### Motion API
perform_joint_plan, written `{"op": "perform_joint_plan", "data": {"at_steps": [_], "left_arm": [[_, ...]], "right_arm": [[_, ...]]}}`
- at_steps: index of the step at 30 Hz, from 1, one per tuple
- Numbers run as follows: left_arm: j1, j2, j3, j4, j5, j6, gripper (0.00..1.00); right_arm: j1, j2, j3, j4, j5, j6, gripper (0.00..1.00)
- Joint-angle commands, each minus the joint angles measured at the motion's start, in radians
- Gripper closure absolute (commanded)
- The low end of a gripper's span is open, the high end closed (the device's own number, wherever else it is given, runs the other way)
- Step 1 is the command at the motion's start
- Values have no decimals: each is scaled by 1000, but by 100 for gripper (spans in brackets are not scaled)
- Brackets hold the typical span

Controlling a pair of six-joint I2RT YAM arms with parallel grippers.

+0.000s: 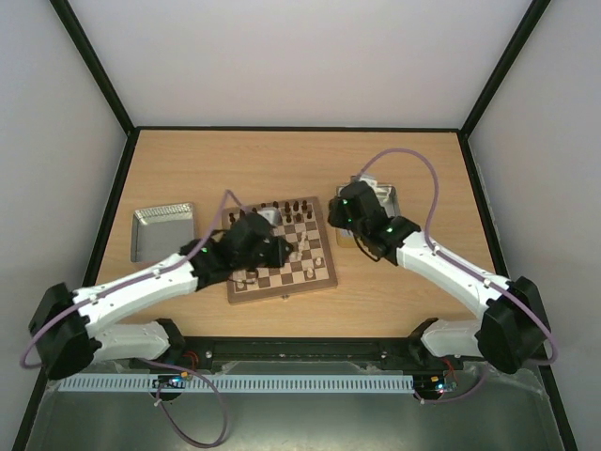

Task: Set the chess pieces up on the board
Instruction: Place the chess piece on the chessboard.

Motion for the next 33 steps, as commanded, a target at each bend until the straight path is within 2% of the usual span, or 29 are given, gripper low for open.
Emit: {"op": "perform_joint_plan", "data": {"at_steps": [1, 4, 9, 15, 33], "left_arm": [[-164, 132, 63, 3, -296, 101, 98], [-246, 238, 113, 20, -365, 130, 98], [-336, 403, 220, 21, -420, 185, 98], [-372, 537, 293, 28, -454, 202, 98], [-372, 619, 202, 136, -479, 192, 96]], "right_arm": [[-136, 2, -56, -81, 12, 204, 48], [-216, -24, -128, -28, -67, 246, 48], [-255, -47, -179, -16, -106, 254, 48], [-265, -61, -202, -9, -112, 246, 48], [-268, -53, -216, 21, -148, 238, 48]]}}
